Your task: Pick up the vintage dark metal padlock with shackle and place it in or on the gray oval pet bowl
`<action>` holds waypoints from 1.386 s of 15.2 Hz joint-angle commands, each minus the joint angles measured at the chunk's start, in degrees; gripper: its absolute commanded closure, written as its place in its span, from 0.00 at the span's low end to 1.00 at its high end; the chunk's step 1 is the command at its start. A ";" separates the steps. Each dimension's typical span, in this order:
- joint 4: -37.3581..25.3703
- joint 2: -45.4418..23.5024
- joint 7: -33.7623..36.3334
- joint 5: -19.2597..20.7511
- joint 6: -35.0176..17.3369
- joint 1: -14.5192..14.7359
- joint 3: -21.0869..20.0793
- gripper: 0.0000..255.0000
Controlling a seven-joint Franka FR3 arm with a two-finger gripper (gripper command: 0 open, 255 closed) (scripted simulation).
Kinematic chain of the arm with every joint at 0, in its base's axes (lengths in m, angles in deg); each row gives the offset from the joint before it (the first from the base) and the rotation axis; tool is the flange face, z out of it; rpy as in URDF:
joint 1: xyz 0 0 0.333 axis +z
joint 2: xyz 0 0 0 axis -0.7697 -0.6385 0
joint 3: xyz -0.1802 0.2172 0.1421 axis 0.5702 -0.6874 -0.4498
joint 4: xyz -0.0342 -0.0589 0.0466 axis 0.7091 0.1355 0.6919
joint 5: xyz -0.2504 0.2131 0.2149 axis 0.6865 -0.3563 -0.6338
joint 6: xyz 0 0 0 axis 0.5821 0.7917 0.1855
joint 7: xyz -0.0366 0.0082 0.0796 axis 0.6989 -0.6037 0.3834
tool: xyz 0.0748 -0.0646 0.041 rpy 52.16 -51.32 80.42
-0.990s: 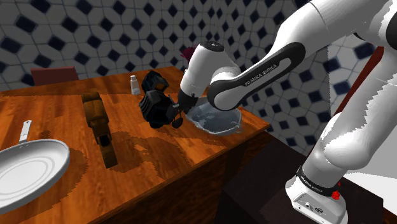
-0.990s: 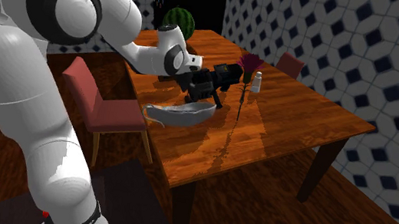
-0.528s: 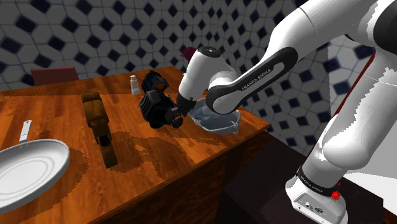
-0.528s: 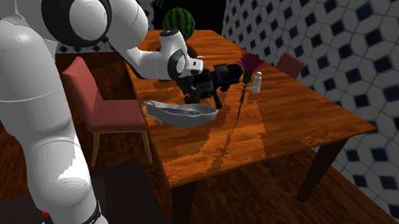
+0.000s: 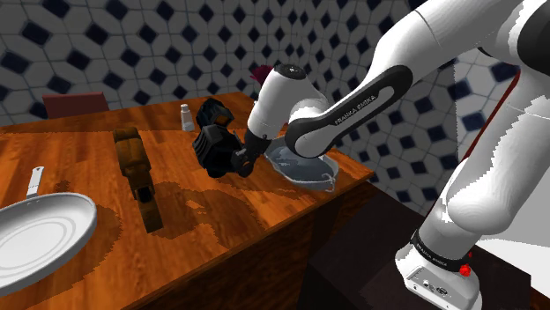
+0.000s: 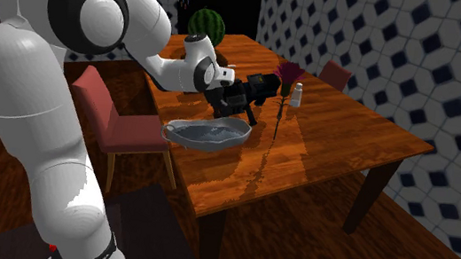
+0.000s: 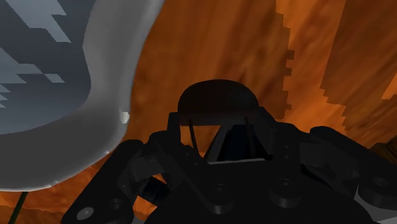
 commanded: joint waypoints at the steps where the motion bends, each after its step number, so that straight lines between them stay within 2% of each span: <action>1: 0.10 -0.02 0.00 -0.03 0.05 0.00 0.01 1.00; 5: 0.05 -0.08 0.04 0.03 0.04 -0.01 0.00 1.00; 12: -1.93 3.56 -4.16 -5.08 5.07 0.50 0.14 1.00; 21: -5.53 7.20 -7.62 -9.10 11.83 1.18 0.82 1.00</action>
